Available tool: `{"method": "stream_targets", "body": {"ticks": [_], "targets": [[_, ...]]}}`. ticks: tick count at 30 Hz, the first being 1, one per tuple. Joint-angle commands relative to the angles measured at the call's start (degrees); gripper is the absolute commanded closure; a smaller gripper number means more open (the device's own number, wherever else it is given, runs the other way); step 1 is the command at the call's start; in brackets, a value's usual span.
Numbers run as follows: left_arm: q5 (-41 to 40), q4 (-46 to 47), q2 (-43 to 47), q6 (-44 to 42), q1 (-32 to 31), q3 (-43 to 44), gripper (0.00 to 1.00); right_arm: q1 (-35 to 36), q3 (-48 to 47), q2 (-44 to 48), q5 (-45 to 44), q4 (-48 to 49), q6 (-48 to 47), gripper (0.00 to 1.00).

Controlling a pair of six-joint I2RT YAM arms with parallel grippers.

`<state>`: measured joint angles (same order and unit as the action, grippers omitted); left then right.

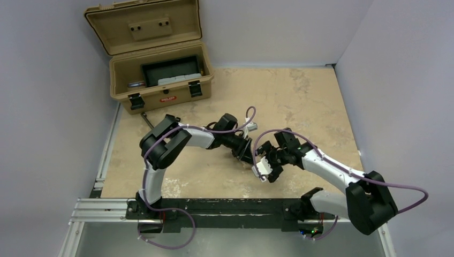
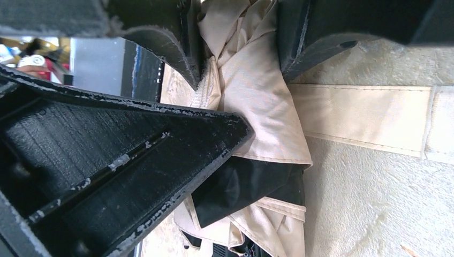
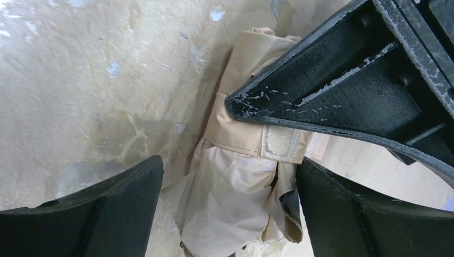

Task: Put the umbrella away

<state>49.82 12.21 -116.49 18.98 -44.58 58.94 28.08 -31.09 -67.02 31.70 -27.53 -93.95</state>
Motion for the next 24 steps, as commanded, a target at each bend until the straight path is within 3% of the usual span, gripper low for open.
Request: {"method": "stream_targets", "body": {"ticks": [1, 5, 10, 13, 17, 24], "targets": [[-5.93, -17.61, -8.67, 1.42, -0.06, -2.34, 1.0, 0.87, 1.34, 0.4, -5.49, 5.29, 2.96, 0.15], [-3.4, -17.31, -10.57, 4.87, 0.73, -0.75, 1.0, 2.37, 3.3, -0.98, -8.4, 6.93, 3.24, 0.25], [-3.23, -13.43, -10.44, 10.55, 2.25, -0.63, 0.99, 3.2, 0.77, -5.02, -9.92, 4.09, 6.01, 0.66], [-4.81, -5.43, -8.22, 16.27, 3.34, -2.34, 0.89, 3.17, -1.39, -6.93, -10.29, 2.13, 8.55, 0.82], [-9.38, -0.61, -3.37, 21.0, 4.24, -3.03, 0.68, 3.19, -6.61, -10.69, -9.36, -3.56, 10.57, 0.91], [-15.98, 4.74, 7.43, 24.82, 6.36, -6.68, 0.41, 3.2, -10.95, -18.02, -8.99, -10.08, 12.18, 0.92]]}}
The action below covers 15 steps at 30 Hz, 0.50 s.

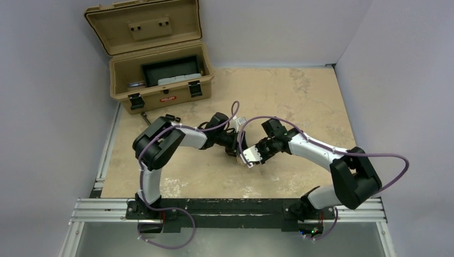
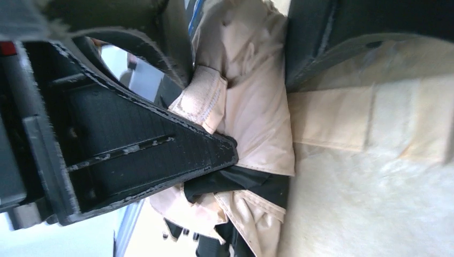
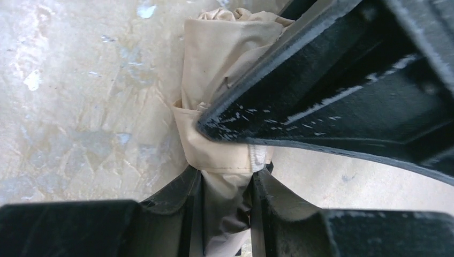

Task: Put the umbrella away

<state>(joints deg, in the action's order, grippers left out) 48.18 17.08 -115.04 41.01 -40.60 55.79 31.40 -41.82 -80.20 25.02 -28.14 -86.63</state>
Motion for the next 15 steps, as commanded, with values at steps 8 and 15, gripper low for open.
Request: {"method": "stream_targets", "body": {"ticks": [8, 15], "targets": [[-26.49, 5.23, 23.44, -2.9, 4.12, -17.57, 0.36, -0.11, -2.76, -10.29, -0.21, -11.97, 7.71, 0.93], [-34.01, 15.84, 37.17, -18.84, 1.83, -32.91, 0.38, -0.11, -6.88, -16.8, 2.08, -16.9, 10.2, 0.94]]}}
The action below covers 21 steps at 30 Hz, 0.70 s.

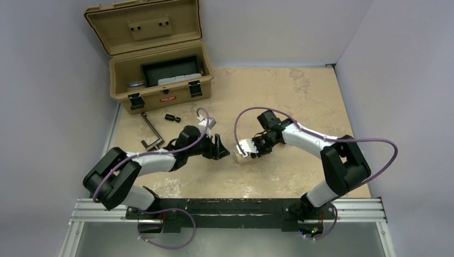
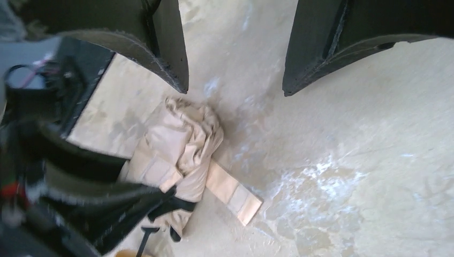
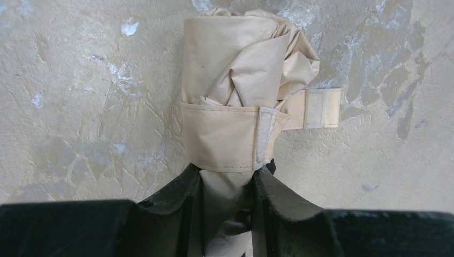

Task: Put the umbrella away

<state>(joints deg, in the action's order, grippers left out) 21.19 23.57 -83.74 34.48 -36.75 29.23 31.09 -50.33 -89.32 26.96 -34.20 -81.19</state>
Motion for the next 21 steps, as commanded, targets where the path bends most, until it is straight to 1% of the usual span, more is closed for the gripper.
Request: {"method": "stream_targets", "body": {"ticks": [1, 3, 4, 6, 8, 9, 11, 13, 17, 21], "targets": [[-8.85, 11.93, 7.7, -15.57, -3.44, -8.75, 0.38, 0.2, 1.15, -8.69, 0.32, -11.32, 5.23, 0.95], [-12.89, 19.23, 10.7, -22.02, -7.53, -13.53, 0.38, 0.2, 0.18, -11.05, 0.68, -11.98, 7.07, 0.95], [-16.22, 22.77, 11.64, -26.23, -10.98, -15.79, 0.38, 0.2, -0.46, -12.24, 1.68, -12.33, 8.1, 0.95], [-19.32, 27.43, 12.64, -32.44, -15.14, -18.46, 0.37, 0.15, -1.74, -14.5, 2.2, -12.7, 10.05, 0.95], [-20.82, 25.63, 12.95, -37.35, -17.67, -17.96, 0.36, 0.09, -3.0, -16.68, 1.76, -13.35, 11.61, 0.95], [-20.96, 23.23, 12.95, -39.21, -18.52, -16.87, 0.36, 0.11, -3.88, -18.04, 1.7, -14.16, 12.08, 0.95], [-23.88, 19.1, 12.37, -43.01, -20.8, -14.31, 0.35, 0.07, -5.57, -20.74, 1.8, -15.52, 12.53, 0.95], [-25.41, 16.89, 11.17, -47.0, -22.28, -11.8, 0.34, 0.11, -6.8, -22.78, 2.03, -16.53, 12.63, 0.95], [-26.37, 14.43, 7.6, -51.41, -23.5, -7.64, 0.33, 0.04, -8.27, -24.5, 2.45, -17.5, 12.88, 0.95], [-24.86, 11.93, 3.1, -54.7, -23.72, -3.14, 0.33, -0.02, -9.56, -26.57, 3.03, -18.69, 12.68, 0.95]]}}
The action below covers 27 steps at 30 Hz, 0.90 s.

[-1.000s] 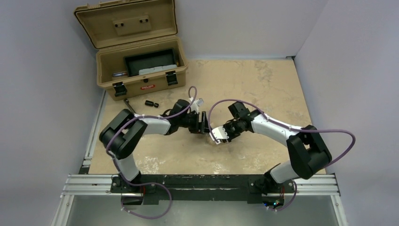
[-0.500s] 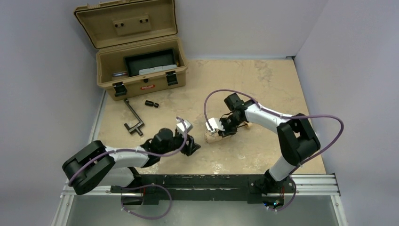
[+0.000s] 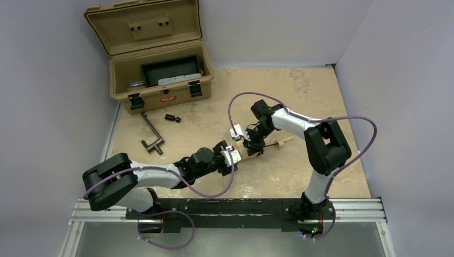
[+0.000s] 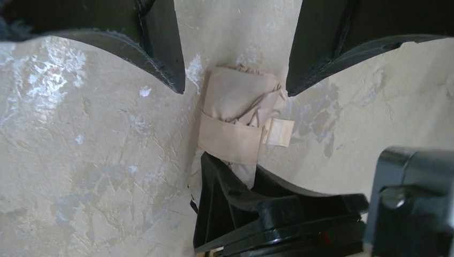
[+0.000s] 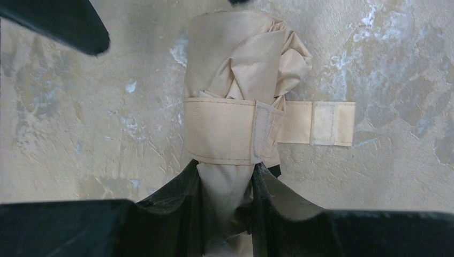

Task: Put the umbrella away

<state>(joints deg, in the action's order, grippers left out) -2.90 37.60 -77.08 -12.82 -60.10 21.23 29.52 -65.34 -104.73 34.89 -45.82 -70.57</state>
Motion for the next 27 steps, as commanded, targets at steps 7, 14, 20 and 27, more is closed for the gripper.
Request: {"method": "stream_targets", "body": {"ticks": [7, 14, 20, 27], "targets": [[0.48, -5.28, -11.04, -11.37, -0.4, 10.42, 0.32, 1.6, 4.61, -11.99, -4.73, -7.7, 2.01, 0.95], [1.48, -8.39, -14.47, -13.43, -0.31, 12.84, 0.33, 1.59, 4.54, -12.17, -4.66, -7.93, 1.67, 0.95], [2.59, -12.08, -18.3, -12.58, 0.21, 14.99, 0.4, 1.6, 4.87, -11.62, -4.5, -7.55, 1.55, 0.95], [5.09, -18.02, -20.44, -8.13, 0.59, 15.42, 0.97, 0.66, 4.96, -8.03, -2.38, -4.47, 2.96, 0.81]]}}
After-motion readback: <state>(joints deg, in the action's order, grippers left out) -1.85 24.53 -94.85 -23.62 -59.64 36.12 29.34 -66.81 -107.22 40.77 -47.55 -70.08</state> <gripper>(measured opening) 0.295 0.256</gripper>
